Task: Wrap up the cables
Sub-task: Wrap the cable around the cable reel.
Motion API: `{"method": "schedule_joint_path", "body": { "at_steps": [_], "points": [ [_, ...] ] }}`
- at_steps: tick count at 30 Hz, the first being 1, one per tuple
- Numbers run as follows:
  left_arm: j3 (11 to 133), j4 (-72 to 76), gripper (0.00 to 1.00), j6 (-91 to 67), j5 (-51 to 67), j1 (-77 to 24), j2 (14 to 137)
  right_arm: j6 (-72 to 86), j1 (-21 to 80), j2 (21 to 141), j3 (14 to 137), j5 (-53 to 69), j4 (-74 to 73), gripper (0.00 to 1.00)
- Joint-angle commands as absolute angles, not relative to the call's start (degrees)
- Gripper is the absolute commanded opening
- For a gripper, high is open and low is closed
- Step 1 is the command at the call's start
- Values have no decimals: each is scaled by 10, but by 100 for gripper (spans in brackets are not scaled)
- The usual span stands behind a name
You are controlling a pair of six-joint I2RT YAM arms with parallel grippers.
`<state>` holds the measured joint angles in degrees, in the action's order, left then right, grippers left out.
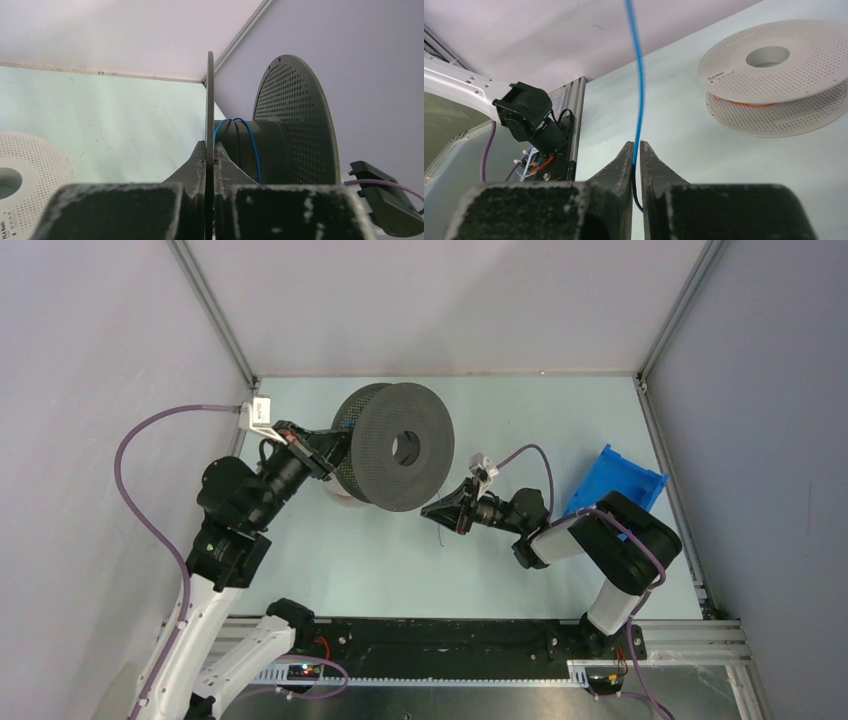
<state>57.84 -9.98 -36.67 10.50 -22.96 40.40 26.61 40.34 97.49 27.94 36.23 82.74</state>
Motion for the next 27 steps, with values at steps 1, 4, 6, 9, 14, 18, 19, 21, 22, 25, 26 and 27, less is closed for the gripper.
{"method": "schedule_joint_path", "body": {
  "at_steps": [1,4,6,9,14,18,19,21,22,25,26,27],
  "points": [
    [578,-10,0,-410,89,-224,392,268,405,990,277,354,861,8],
    [576,-6,0,-410,84,-224,392,264,407,990,277,357,863,0],
    [574,-6,0,-410,79,-224,390,265,407,991,277,353,862,0],
    [573,-6,0,-408,73,-222,388,274,405,996,277,343,862,10],
    [577,-5,0,-390,46,-222,389,275,406,995,274,340,861,0],
    [599,-22,0,-350,-5,-226,408,241,430,947,269,290,803,0],
    [602,-29,0,-336,-24,-228,412,210,445,933,272,274,751,0],
    [607,-36,0,-302,-57,-243,422,148,478,890,285,223,654,0],
    [607,-37,0,-268,-84,-259,428,103,499,861,291,186,622,0],
    [598,-38,0,-188,-171,-303,435,30,538,813,335,102,464,0],
    [596,-38,0,-148,-217,-328,439,10,554,796,344,89,438,0],
    [595,-39,0,-127,-240,-352,442,-1,559,789,362,69,394,0]
  ]
}}
